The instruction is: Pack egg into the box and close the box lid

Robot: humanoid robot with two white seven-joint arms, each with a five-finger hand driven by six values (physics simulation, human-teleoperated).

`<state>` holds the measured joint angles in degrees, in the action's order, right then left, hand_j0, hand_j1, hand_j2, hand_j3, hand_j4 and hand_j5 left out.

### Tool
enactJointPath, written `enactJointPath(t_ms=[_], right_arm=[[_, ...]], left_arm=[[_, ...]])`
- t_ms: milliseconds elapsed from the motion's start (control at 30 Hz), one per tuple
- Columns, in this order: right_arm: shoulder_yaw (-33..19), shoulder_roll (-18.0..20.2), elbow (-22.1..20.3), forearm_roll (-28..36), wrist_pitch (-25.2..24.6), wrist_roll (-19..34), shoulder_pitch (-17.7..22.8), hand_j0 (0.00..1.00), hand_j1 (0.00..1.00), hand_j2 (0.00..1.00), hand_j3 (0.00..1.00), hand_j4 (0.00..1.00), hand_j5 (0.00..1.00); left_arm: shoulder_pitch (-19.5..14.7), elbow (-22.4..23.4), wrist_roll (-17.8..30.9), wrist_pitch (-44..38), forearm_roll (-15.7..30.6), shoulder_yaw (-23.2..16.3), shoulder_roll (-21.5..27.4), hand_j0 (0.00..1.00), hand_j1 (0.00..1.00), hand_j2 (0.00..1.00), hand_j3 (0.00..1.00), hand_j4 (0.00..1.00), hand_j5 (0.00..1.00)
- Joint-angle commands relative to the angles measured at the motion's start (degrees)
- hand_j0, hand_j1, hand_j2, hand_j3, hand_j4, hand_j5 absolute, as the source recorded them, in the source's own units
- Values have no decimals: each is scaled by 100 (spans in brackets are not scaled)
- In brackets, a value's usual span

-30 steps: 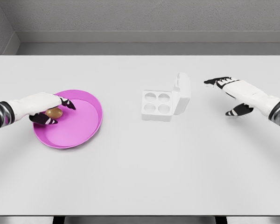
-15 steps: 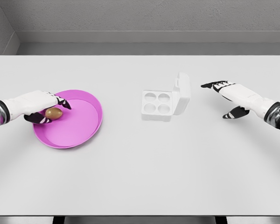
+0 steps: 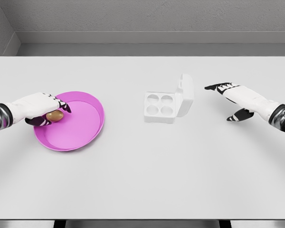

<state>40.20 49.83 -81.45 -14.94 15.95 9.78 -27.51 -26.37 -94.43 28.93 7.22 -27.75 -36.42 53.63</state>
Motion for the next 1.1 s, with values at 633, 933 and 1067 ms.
enactJointPath(t_ms=[633,933,1067], right_arm=[[-3,9,-11,18,-4,-3,0,100,100,100,100,100,100],[-3,9,-2,18,-4,-3,0,100,100,100,100,100,100],[-3,9,-11,18,-4,-3,0,100,100,100,100,100,100]], left_arm=[[9,188,-2,-2,-257,4,-133,73,73,73,73,73,73],[9,329,-2,-2,-327,4,-274,73,73,73,73,73,73],[9,329,-2,-2,-327,12,-318,68,68,68,68,68,68]])
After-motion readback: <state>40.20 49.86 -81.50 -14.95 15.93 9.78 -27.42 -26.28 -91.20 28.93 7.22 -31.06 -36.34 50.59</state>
